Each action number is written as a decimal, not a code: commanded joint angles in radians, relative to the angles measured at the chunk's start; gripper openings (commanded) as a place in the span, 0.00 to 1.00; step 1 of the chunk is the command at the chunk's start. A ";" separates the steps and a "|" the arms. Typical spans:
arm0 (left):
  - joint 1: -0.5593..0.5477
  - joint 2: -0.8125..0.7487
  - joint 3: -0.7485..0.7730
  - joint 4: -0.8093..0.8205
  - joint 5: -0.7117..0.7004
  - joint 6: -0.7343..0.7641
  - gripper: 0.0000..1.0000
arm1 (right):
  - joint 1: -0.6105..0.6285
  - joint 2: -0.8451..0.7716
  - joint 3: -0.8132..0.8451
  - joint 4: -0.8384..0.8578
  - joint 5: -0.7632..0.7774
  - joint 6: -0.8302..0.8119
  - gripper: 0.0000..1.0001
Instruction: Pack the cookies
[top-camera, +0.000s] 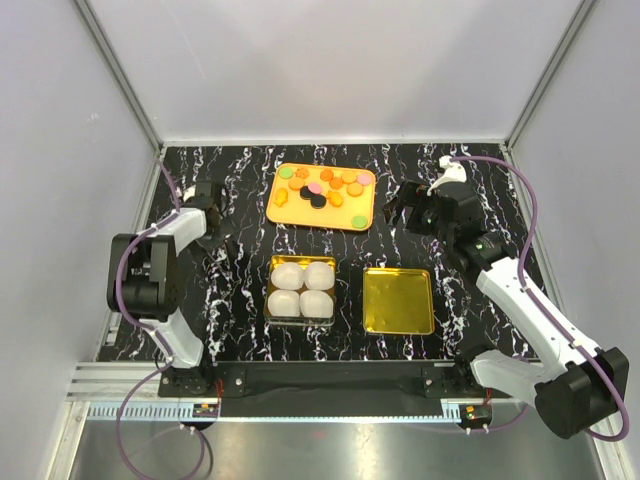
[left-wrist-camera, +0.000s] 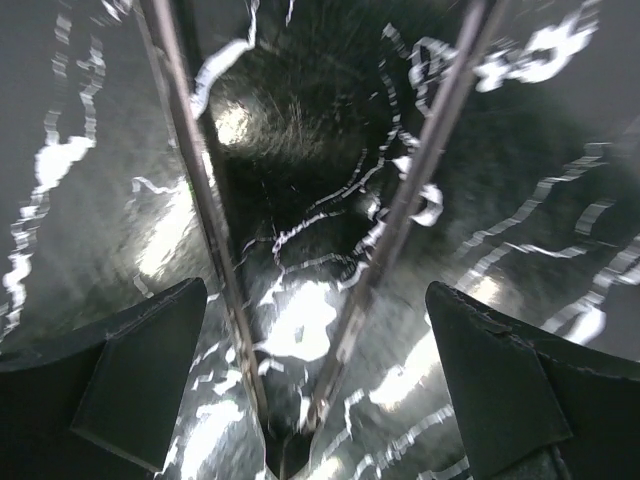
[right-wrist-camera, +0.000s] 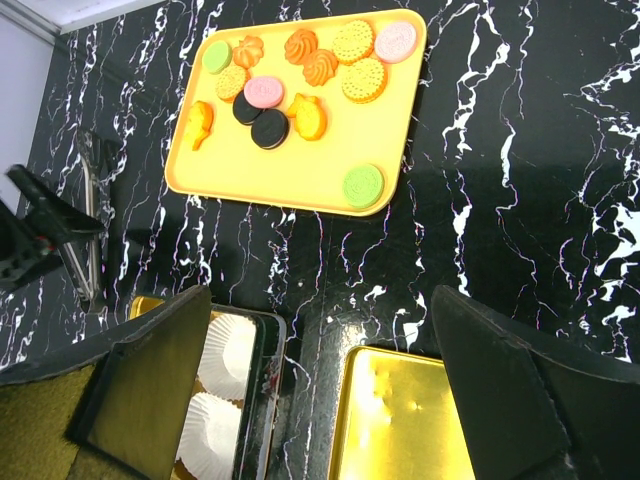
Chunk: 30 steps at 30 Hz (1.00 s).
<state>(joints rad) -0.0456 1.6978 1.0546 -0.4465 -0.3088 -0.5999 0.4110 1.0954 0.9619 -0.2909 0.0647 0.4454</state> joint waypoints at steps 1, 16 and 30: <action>0.015 0.049 0.050 0.075 0.025 -0.005 0.99 | -0.003 -0.014 0.034 0.010 -0.016 -0.022 1.00; 0.046 0.161 0.105 0.026 0.063 0.003 0.99 | -0.003 -0.017 0.024 0.010 -0.028 -0.025 1.00; 0.075 0.198 0.128 -0.055 0.076 0.046 0.86 | -0.005 -0.028 0.017 0.015 -0.034 -0.024 1.00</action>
<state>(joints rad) 0.0235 1.8675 1.1854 -0.4744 -0.2653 -0.5667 0.4110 1.0904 0.9619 -0.2905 0.0570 0.4400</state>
